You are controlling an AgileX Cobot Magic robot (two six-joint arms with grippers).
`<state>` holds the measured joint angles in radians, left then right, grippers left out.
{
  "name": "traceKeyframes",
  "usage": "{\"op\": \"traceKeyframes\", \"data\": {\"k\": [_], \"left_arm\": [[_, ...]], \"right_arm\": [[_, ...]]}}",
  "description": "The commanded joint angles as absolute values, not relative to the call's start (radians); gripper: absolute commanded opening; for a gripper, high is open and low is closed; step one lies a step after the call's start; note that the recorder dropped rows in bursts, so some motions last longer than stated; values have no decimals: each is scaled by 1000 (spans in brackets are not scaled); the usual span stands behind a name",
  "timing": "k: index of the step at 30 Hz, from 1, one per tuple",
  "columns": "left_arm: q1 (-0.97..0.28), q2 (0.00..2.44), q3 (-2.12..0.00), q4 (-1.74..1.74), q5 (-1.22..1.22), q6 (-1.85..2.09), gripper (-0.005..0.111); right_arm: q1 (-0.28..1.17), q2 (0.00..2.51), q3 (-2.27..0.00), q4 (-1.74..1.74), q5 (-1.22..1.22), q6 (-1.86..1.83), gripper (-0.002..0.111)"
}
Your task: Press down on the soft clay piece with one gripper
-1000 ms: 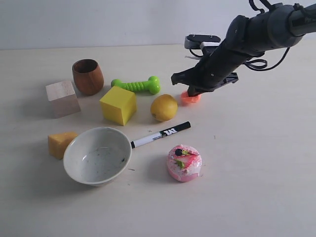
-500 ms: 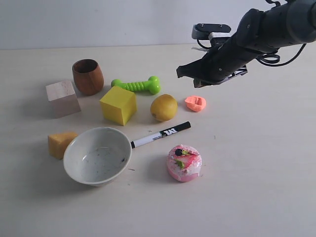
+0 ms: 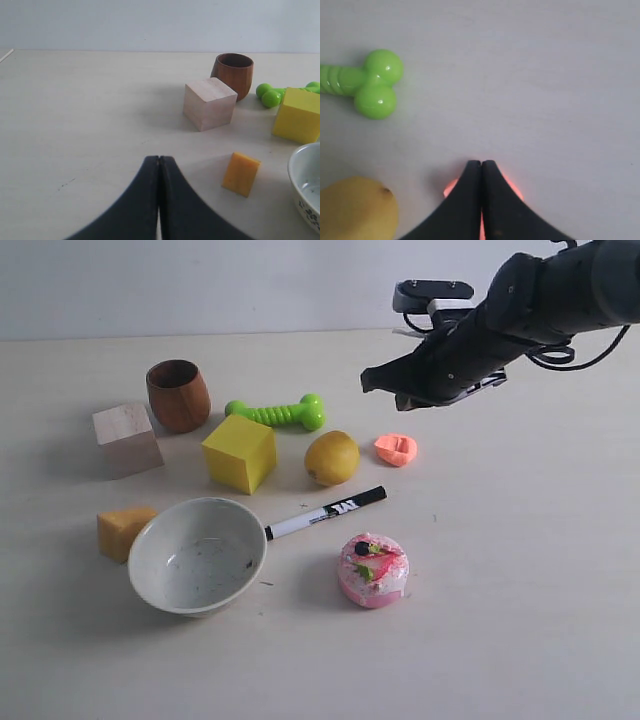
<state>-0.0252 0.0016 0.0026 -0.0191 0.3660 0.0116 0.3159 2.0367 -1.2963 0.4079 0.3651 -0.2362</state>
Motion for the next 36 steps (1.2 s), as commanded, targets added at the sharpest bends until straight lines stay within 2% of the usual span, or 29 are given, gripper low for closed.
{"op": "traceKeyframes", "data": {"k": [1, 13, 29, 36], "left_arm": [[-31, 0, 0, -22, 355, 12, 0], [-31, 0, 0, -22, 355, 12, 0], [-31, 0, 0, -22, 355, 12, 0], [-31, 0, 0, -22, 355, 12, 0]], "right_arm": [[313, 1966, -1241, 400, 338, -239, 0], [313, 1779, -1188, 402, 531, -146, 0], [313, 1723, -1188, 352, 451, -148, 0], [313, 1700, -1184, 210, 430, -82, 0]]}}
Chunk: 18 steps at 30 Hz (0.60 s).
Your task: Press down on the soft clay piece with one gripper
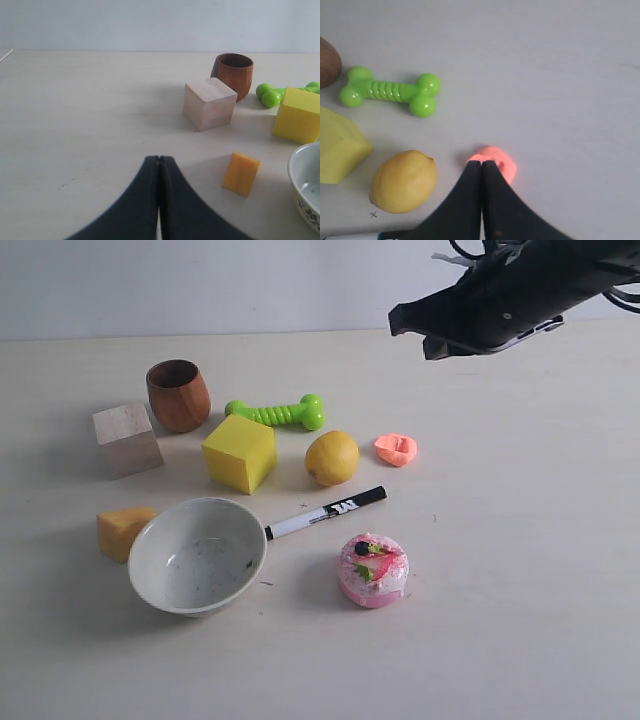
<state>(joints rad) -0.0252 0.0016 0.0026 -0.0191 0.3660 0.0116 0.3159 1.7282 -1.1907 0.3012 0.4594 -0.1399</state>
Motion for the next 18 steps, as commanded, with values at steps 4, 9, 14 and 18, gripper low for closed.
{"op": "traceKeyframes", "data": {"k": [4, 9, 14, 18], "left_arm": [[-31, 0, 0, -22, 355, 12, 0], [-31, 0, 0, -22, 355, 12, 0], [-31, 0, 0, -22, 355, 12, 0], [-31, 0, 0, -22, 355, 12, 0]], "right_arm": [[313, 1648, -1145, 90, 356, 39, 0], [313, 1585, -1092, -52, 305, 163, 0], [270, 1519, -1037, -120, 296, 237, 0], [215, 1454, -982, -120, 287, 237, 0]]}}
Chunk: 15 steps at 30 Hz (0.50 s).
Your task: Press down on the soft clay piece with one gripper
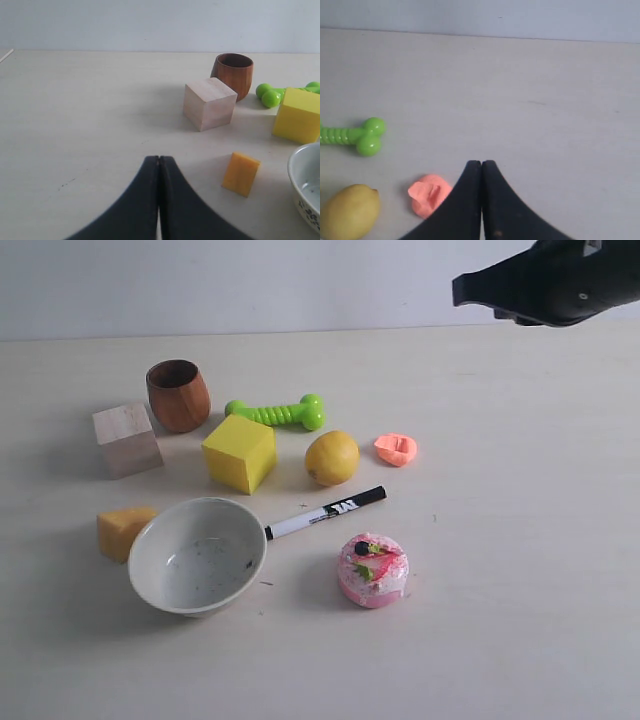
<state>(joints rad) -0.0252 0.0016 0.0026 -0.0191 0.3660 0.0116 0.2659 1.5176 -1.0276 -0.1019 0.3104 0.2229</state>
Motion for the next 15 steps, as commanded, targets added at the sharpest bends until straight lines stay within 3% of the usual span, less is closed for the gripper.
{"op": "traceKeyframes", "data": {"k": [1, 15], "left_arm": [[-31, 0, 0, -22, 355, 12, 0], [-31, 0, 0, -22, 355, 12, 0]], "right_arm": [[197, 1430, -963, -120, 278, 237, 0], [-60, 936, -635, -138, 171, 187, 0]]}}
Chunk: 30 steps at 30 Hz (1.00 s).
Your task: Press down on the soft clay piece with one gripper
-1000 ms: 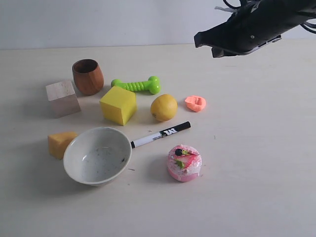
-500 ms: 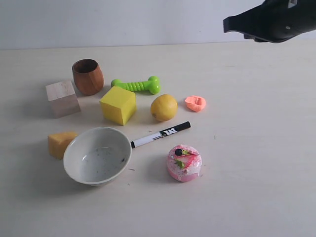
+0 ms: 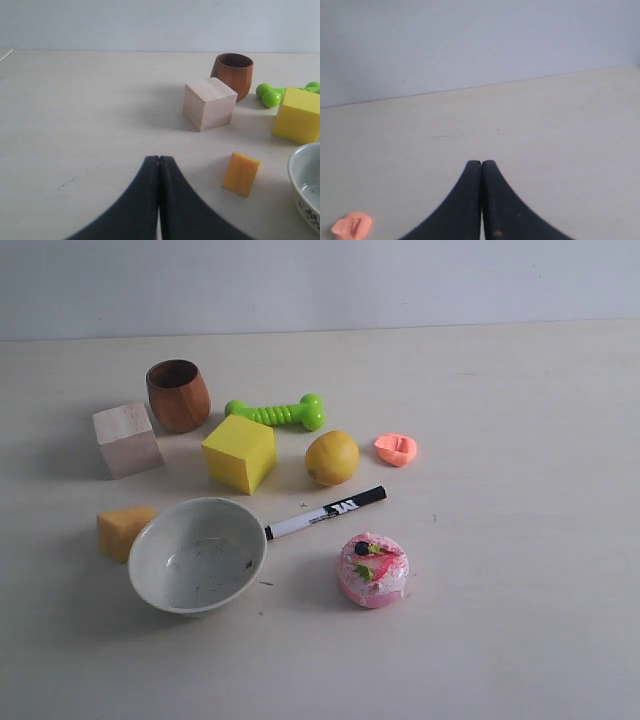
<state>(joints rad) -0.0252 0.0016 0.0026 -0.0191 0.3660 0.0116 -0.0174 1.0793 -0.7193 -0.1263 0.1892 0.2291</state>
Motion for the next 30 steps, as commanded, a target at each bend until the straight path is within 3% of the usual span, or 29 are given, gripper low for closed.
{"op": "traceKeyframes", "data": {"k": [1, 15, 25, 30], "left_arm": [[-31, 0, 0, -22, 355, 12, 0], [-31, 0, 0, -22, 355, 12, 0], [-31, 0, 0, -22, 355, 12, 0], [-31, 0, 0, -22, 355, 12, 0]], "right_arm": [[-67, 881, -608, -138, 169, 176, 0], [-163, 361, -231, -131, 138, 181, 0], [-163, 286, -215, -134, 196, 171, 0], [-163, 129, -66, -55, 205, 117, 0]]}}
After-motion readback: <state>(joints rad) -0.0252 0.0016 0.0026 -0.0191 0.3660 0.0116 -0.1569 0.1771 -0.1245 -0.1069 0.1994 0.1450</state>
